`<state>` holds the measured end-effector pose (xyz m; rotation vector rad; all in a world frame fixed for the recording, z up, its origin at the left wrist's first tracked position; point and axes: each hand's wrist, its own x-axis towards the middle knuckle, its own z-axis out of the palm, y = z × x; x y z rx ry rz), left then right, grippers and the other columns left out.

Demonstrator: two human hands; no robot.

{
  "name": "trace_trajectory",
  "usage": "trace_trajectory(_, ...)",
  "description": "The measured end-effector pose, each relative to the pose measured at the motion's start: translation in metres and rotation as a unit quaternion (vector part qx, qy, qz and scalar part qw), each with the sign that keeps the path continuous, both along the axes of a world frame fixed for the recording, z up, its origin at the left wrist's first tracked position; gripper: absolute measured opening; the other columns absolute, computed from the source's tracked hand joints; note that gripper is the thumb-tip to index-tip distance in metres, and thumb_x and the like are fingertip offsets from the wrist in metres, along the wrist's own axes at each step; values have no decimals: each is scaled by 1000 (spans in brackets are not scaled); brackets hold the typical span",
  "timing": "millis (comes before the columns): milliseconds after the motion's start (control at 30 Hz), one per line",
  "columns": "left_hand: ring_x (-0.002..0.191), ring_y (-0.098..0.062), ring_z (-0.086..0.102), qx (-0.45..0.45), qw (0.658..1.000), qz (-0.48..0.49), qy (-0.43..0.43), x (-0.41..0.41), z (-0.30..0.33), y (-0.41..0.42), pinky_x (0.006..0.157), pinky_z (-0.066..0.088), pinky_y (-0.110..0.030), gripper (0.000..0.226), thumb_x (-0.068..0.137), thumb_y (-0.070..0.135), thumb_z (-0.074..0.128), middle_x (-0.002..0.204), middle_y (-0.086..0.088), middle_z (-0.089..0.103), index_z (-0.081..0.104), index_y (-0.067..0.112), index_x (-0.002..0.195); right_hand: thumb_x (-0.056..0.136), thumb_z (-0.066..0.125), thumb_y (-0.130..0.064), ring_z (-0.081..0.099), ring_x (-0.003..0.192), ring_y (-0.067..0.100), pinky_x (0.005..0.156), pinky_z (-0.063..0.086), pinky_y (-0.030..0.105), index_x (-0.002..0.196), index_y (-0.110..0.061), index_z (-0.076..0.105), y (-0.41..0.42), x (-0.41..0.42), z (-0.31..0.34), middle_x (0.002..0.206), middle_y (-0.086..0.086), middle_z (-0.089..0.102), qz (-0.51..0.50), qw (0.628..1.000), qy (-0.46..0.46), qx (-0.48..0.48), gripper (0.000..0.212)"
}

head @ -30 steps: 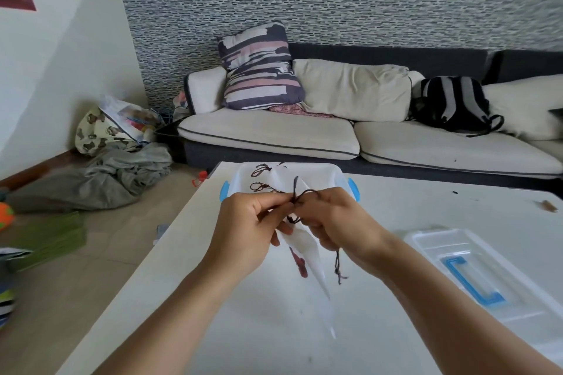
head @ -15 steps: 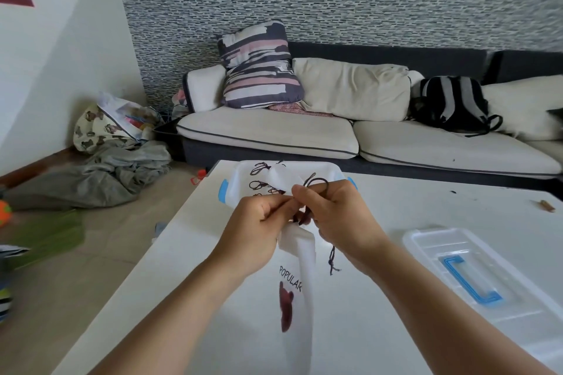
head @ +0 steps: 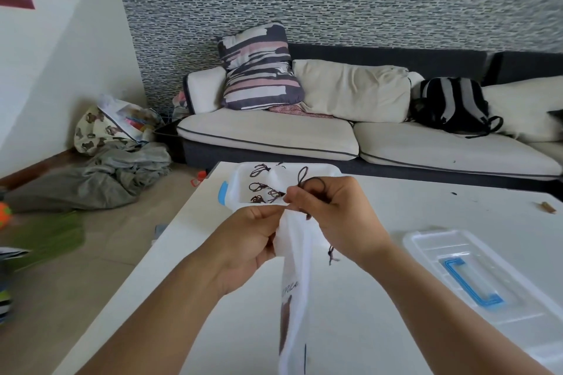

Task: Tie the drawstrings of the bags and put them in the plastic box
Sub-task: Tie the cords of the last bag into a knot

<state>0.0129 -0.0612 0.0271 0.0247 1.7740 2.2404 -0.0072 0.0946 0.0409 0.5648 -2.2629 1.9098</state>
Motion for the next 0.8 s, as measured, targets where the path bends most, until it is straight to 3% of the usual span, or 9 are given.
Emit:
trace_trajectory(67, 76, -7, 71, 6, 1000, -8, 13, 0, 1, -1, 65, 55, -19, 22, 91, 24, 63, 93, 0, 78, 82, 14, 85, 96, 62, -1, 51, 40, 1, 45, 35, 6, 72, 21, 59, 2, -2, 1, 61, 9, 63, 8, 998, -34, -52, 32)
trace_trajectory(133, 90, -9, 70, -10, 999, -22, 27, -1, 1, -2, 81, 56, -24, 25, 83, 34, 65, 107, -1, 77, 83, 17, 90, 95, 65, -5, 53, 44, 1, 52, 38, 8, 73, 20, 60, 4, -5, -2, 56, -1, 63, 17, 998, -47, -37, 33)
trace_trajectory(233, 97, -17, 66, -53, 998, -16, 38, -2, -2, -3, 98, 50, -35, 37, 77, 42, 67, 113, -6, 76, 81, 16, 99, 94, 68, -12, 60, 59, 12, 67, 46, 29, 69, 14, 61, 7, -8, -7, 58, -4, 67, 14, 998, -54, 12, 37)
trace_trajectory(367, 84, -13, 54, -126, 990, -10, 61, -1, -5, 1, 85, 42, -29, 36, 68, 49, 73, 100, -4, 77, 82, 25, 92, 94, 69, -15, 63, 57, 13, 62, 50, 19, 70, 3, 69, 6, -6, -6, 61, 6, 69, 27, 997, -68, 25, 29)
trace_trajectory(433, 71, -9, 50, -133, 989, 32, 57, -3, -7, 1, 73, 38, -24, 23, 75, 42, 75, 81, 5, 72, 83, 24, 86, 95, 67, -23, 49, 43, 5, 49, 39, 13, 85, 8, 72, 8, -5, -2, 51, -3, 59, 24, 995, -96, 33, 33)
trace_trajectory(500, 61, -8, 46, -132, 987, 80, 50, -6, -9, 1, 66, 36, -23, 16, 86, 33, 73, 72, 9, 67, 82, 20, 81, 97, 64, -29, 34, 42, 4, 45, 29, 14, 98, 5, 72, 15, -9, -1, 50, -9, 44, 23, 987, -150, 54, 35)
trace_trajectory(567, 57, -6, 44, -127, 984, 112, 49, -9, -11, 0, 63, 36, -21, 22, 92, 29, 69, 68, 11, 66, 81, 19, 78, 95, 64, -18, 38, 53, 10, 53, 33, 22, 104, 2, 71, 25, -14, 1, 58, -5, 44, 31, 981, -171, 92, 23)
trace_trajectory(667, 64, -6, 48, -126, 981, 128, 69, -10, -12, -1, 65, 38, -20, 27, 97, 29, 63, 74, 12, 70, 79, 19, 78, 93, 65, -11, 49, 61, 13, 59, 43, 25, 97, -15, 78, 37, -13, 7, 62, -10, 61, 17, 969, -126, 211, 13)
trace_trajectory(800, 63, 1, 54, -245, 941, 133, 190, -10, -13, 0, 61, 39, -11, 32, 102, 21, 54, 69, 16, 68, 75, 17, 77, 93, 70, -22, 44, 54, 18, 46, 38, 26, 80, -15, 75, 38, -10, 11, 64, 8, 61, -23, 966, -48, 253, 16)
